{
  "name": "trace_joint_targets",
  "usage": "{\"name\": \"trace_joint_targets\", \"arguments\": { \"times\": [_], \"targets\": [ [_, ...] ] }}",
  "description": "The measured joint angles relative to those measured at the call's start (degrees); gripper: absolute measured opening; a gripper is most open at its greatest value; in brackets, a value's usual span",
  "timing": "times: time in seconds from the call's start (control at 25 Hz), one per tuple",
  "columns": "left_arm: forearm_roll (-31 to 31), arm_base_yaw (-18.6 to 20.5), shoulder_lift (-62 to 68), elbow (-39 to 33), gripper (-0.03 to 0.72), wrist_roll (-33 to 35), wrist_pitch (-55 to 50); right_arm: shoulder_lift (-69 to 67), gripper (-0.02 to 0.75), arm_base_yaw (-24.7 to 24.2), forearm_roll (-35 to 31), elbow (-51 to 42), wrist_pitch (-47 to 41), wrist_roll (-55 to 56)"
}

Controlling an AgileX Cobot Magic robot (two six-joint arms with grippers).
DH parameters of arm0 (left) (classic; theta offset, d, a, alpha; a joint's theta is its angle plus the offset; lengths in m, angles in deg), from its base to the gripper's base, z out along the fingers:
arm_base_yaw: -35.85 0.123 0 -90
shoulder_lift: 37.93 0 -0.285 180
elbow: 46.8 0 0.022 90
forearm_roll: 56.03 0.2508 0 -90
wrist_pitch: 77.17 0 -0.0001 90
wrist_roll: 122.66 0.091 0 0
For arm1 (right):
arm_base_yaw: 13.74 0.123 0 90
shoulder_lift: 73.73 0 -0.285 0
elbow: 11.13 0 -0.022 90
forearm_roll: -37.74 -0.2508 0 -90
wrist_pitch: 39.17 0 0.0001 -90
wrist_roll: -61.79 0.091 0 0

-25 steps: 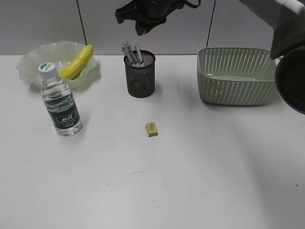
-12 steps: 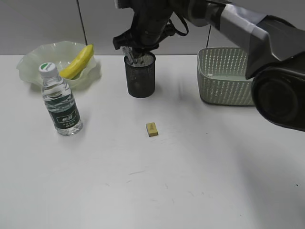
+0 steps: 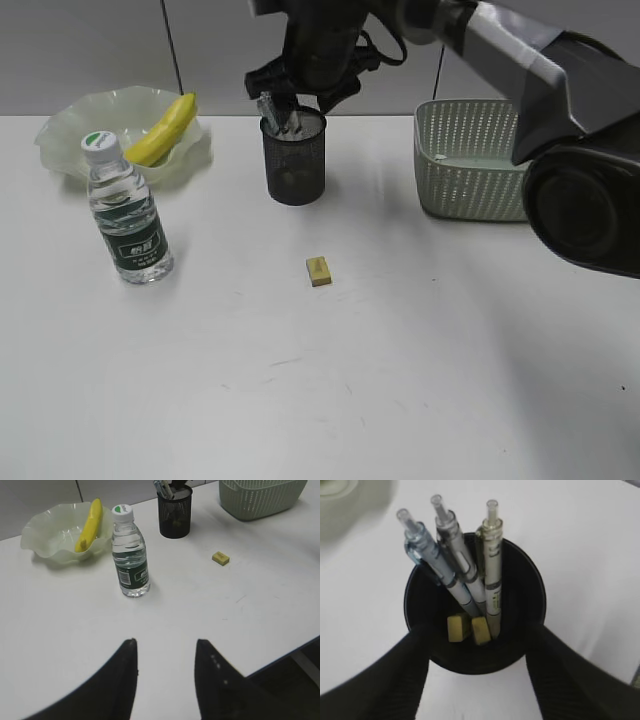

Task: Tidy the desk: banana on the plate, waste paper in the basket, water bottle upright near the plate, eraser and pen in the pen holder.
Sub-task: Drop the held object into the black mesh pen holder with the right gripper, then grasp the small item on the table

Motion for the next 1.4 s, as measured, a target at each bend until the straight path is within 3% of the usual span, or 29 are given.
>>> {"name": "trace_joint_targets", "arguments": {
  "times": [0.28,0.52,0.88,1.12,1.4],
  "targets": [
    [0.00,0.00,0.00,0.00,0.290,0.00,0.00,0.28,0.522,0.00,-1.20,12.10,-5.26,-0.32],
    [0.02,0.00,0.00,0.00,0.290,0.00,0.00,5.61,0.525,0.05,-11.75,14.82,-5.48,-5.90],
    [0.02,0.00,0.00,0.00,0.290,0.00,0.00,15.70,0.525,0.25,-6.44,14.63,-5.55,-7.77],
    [0.02,0.00,0.00,0.00,0.290,0.00,0.00,23.43,0.525,0.25,-1.83,8.14,-5.57,-8.01],
    [0.02,0.00,0.00,0.00,0.290,0.00,0.00,38.56,0.525,0.25,1.59,-14.15,-5.57,-8.01]
  ]
}}
